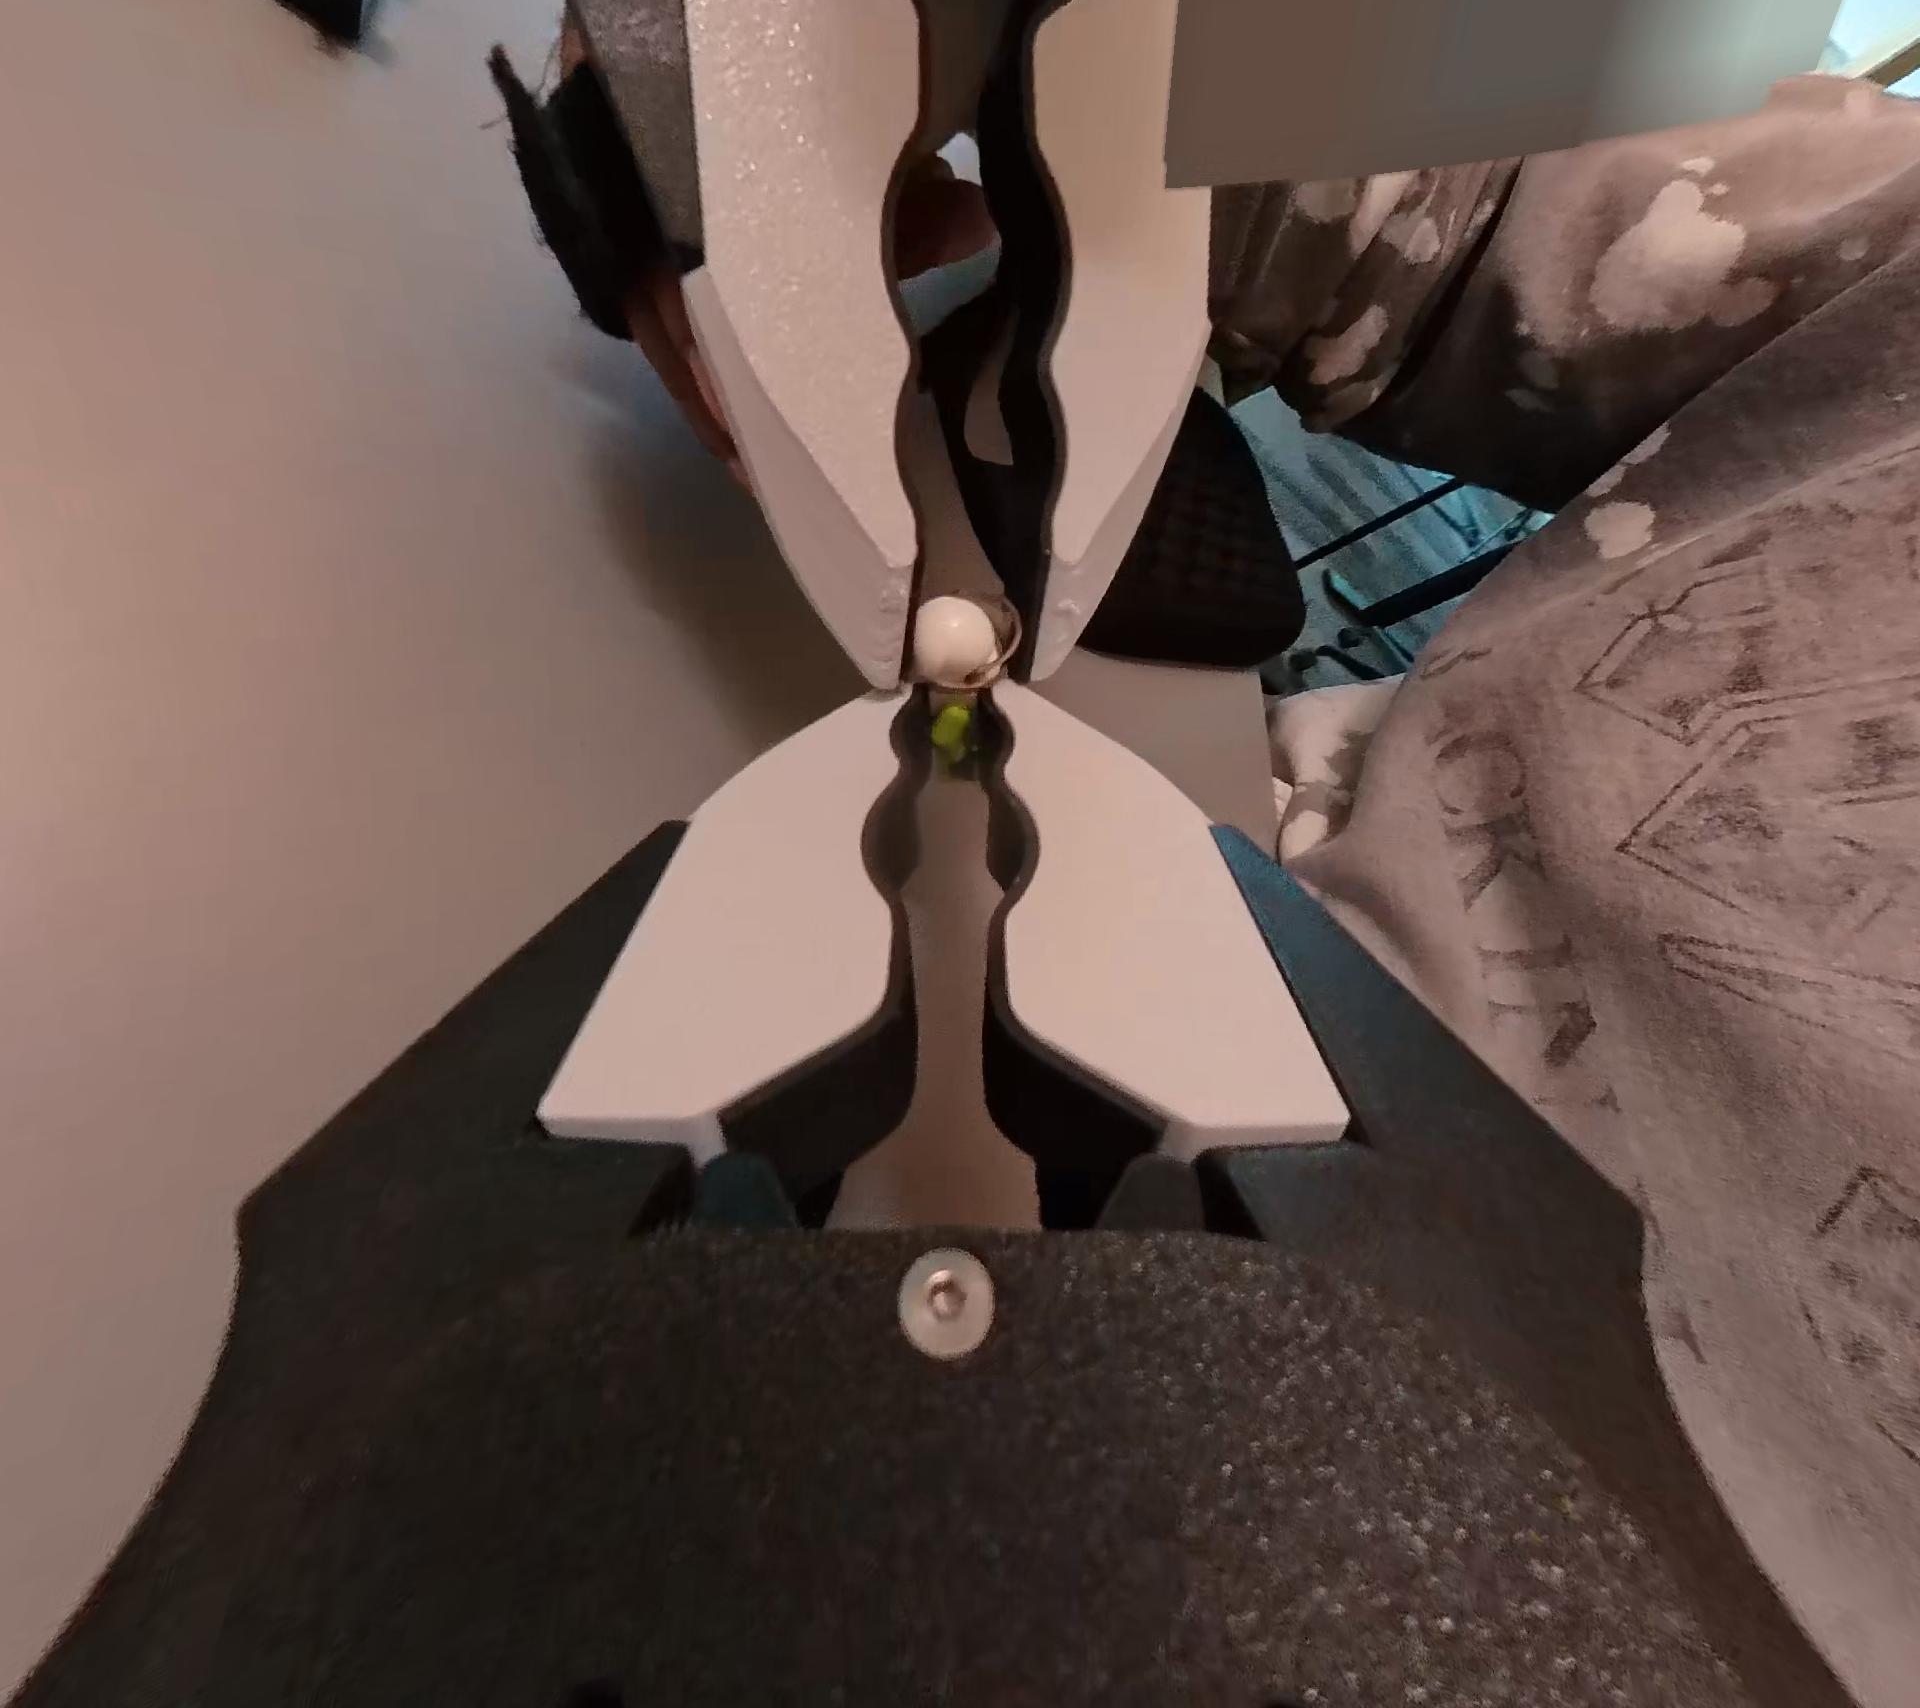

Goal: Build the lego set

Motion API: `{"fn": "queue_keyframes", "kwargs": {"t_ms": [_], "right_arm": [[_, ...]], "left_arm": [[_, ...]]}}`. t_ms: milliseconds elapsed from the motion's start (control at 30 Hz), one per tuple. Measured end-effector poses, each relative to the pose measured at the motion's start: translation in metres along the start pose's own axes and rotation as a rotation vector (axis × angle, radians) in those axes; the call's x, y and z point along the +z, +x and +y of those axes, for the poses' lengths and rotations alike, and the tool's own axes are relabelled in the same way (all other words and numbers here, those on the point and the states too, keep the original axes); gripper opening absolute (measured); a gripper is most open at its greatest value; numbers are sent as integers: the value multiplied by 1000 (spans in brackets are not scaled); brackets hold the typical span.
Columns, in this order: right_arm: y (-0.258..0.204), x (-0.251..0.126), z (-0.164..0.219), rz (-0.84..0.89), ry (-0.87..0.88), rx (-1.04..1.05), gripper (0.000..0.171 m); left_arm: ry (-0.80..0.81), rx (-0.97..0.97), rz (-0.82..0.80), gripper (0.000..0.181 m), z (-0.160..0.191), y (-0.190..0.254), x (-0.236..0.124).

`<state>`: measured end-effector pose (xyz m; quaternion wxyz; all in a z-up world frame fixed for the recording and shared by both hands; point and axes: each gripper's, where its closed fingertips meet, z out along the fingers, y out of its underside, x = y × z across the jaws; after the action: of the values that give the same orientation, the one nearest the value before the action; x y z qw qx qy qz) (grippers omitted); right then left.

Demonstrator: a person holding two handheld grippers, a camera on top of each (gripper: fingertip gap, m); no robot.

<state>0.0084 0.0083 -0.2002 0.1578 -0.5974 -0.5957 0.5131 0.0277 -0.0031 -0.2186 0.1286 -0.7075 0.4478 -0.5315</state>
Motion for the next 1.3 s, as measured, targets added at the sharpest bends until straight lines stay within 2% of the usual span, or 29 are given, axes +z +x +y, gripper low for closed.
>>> {"fn": "queue_keyframes", "kwargs": {"t_ms": [333,700,800,867,1300], "right_arm": [[3,-2,-3,18,42,46,15],[4,-5,-5,101,130,34,15],[4,-7,-6,123,128,9,16],[3,-9,-7,131,117,-6,30],[5,-22,-16,220,186,-28,21]], "left_arm": [[3,54,-81,8,-3,-5,-1],[16,45,-74,8,-4,-4,0],[33,26,-55,8,-6,-3,-1],[48,13,-48,8,-8,-4,-3],[120,-100,99,8,-17,6,-9]]}}
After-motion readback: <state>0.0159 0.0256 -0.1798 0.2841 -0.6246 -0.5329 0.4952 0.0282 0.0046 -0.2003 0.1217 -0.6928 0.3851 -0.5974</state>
